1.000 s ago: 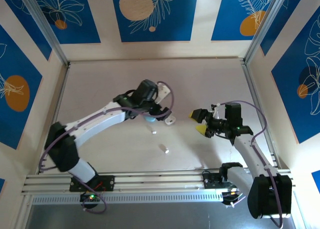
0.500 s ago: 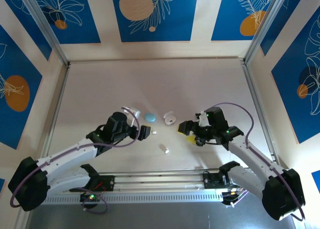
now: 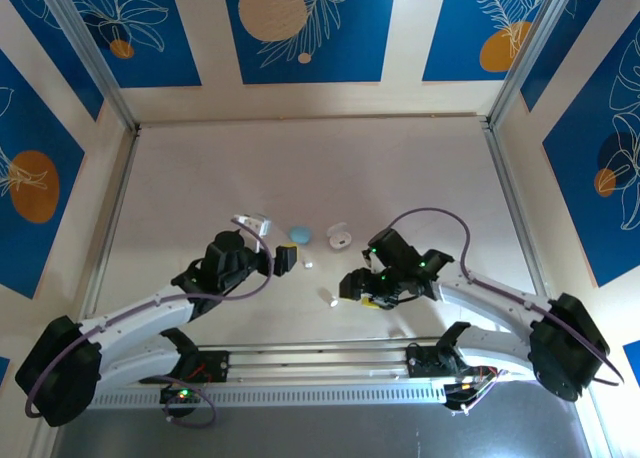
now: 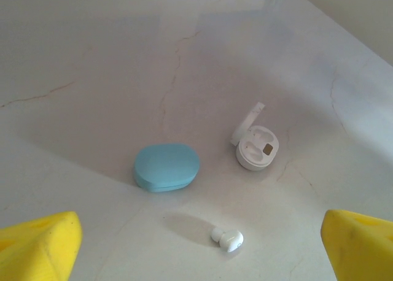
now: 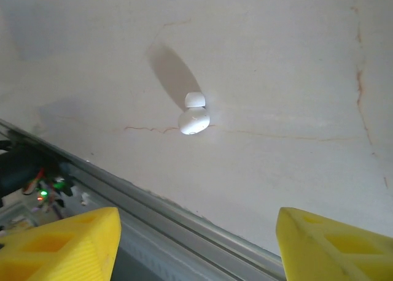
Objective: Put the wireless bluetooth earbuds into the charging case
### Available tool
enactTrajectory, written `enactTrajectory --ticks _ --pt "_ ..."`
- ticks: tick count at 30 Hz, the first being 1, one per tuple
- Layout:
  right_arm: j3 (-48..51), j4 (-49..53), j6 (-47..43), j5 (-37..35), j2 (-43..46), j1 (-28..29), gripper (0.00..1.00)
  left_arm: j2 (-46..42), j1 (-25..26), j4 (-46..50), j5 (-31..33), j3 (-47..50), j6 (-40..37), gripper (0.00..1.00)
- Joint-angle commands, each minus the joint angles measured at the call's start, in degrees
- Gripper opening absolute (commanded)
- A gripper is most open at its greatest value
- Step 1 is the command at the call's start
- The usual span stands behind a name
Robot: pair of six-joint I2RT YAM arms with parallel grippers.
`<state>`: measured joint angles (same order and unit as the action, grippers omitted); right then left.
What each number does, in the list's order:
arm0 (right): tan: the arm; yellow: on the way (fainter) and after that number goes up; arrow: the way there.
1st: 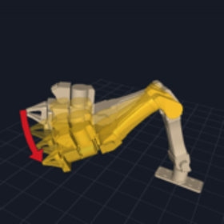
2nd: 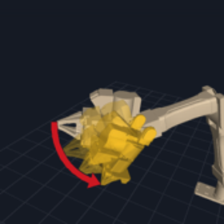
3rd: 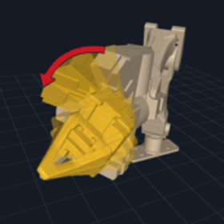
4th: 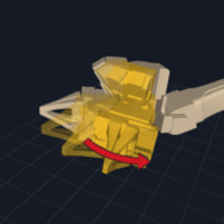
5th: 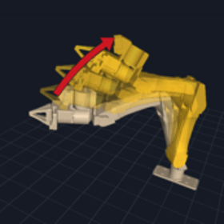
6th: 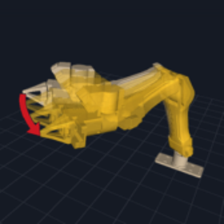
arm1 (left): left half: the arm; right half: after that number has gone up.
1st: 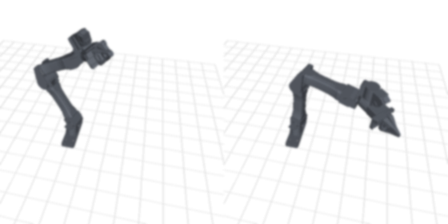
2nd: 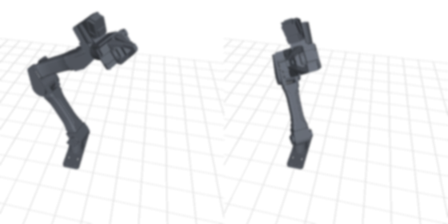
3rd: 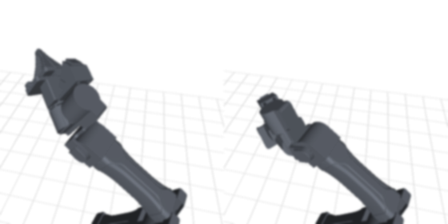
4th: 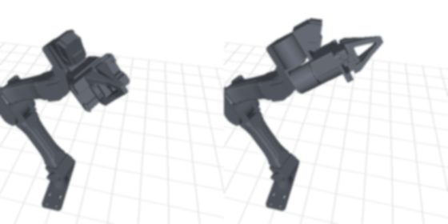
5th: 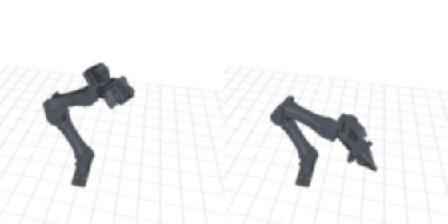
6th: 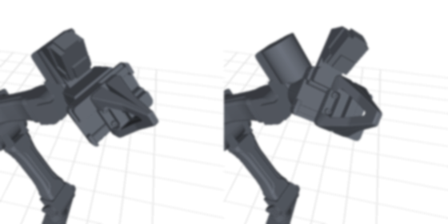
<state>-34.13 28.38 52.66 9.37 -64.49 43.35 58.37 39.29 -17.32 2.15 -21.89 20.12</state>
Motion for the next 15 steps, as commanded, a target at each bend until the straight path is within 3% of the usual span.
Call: enactTrajectory --ticks 1,9,12,15 --pt "-3.9 3.2 -2.6 -5.6 -1.9 2.4 0.64 0.0 -1.8 -2.7 -0.1 0.8 2.1 1.0" --pt "-15.6 5.2 -10.1 -10.2 -11.1 3.3 0.54 1.1 -9.2 -5.0 -6.6 2.4 7.7 1.0" --pt "-17.9 2.9 -8.4 -7.7 -13.8 2.4 0.51 1.5 -10.8 -6.4 -7.6 3.3 8.9 1.0" --pt "-17.4 -1.6 -3.1 -6.2 -14.9 1.3 0.55 2.6 -11.7 -7.5 -7.9 3.5 9.2 1.0"
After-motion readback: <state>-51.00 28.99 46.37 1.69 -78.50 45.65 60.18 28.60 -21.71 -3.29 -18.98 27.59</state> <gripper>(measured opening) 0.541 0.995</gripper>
